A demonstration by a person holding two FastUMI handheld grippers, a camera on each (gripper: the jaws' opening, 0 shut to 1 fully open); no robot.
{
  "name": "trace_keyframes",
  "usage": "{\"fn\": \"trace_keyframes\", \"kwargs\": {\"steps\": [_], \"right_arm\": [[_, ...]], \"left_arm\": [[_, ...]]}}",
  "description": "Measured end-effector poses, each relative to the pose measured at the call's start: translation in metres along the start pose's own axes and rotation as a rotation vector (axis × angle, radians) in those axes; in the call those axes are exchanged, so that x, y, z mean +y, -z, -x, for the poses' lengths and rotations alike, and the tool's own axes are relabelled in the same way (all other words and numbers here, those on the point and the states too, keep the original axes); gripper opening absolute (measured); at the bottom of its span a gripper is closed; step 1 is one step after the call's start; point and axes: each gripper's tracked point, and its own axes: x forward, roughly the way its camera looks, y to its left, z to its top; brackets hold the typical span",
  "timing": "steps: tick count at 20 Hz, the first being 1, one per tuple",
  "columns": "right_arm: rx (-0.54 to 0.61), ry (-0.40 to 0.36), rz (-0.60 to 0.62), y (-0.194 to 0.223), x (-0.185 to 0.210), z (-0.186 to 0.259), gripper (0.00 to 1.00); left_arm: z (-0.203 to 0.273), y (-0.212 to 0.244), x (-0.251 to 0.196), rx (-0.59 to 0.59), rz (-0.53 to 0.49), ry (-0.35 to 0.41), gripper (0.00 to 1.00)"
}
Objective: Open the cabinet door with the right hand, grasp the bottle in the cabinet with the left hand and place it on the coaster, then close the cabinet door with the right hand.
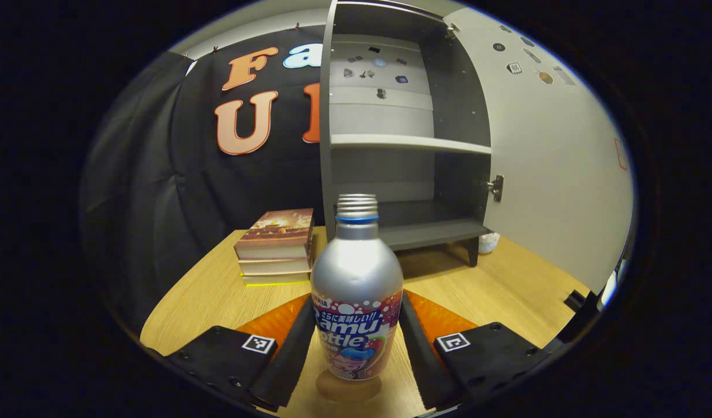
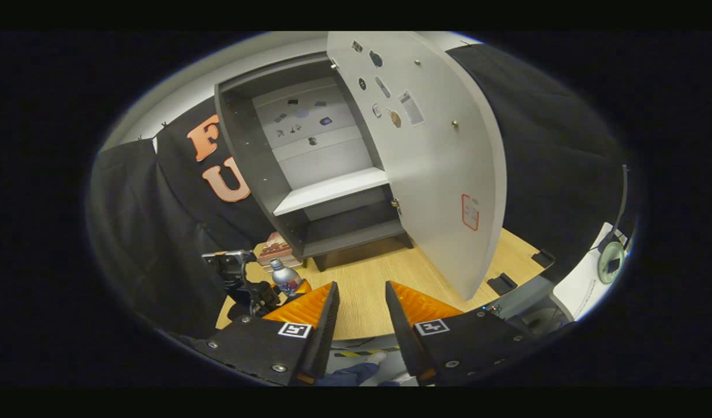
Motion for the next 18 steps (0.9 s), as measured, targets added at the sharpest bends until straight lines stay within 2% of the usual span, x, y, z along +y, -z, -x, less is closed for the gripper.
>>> {"fn": "trace_keyframes", "kwargs": {"steps": [3, 8, 12, 18], "right_arm": [[0.031, 0.000, 0.031, 0.006, -0.004, -0.003, 0.51], [0.099, -0.009, 0.027, 0.017, -0.001, 0.003, 0.51], [0.120, -0.025, 0.040, 0.020, 0.001, 0.004, 0.51], [0.128, -0.055, 0.027, 0.022, 0.008, 0.003, 0.51]], "left_arm": [[-0.005, 0.023, 0.003, 0.031, -0.035, -0.019, 0.86], [-0.003, 0.054, 0.013, 0.083, -0.007, -0.039, 0.86], [0.008, 0.056, 0.013, 0.060, -0.012, -0.029, 0.86], [0.024, 0.065, 0.015, 0.100, 0.022, -0.045, 0.86]]}}
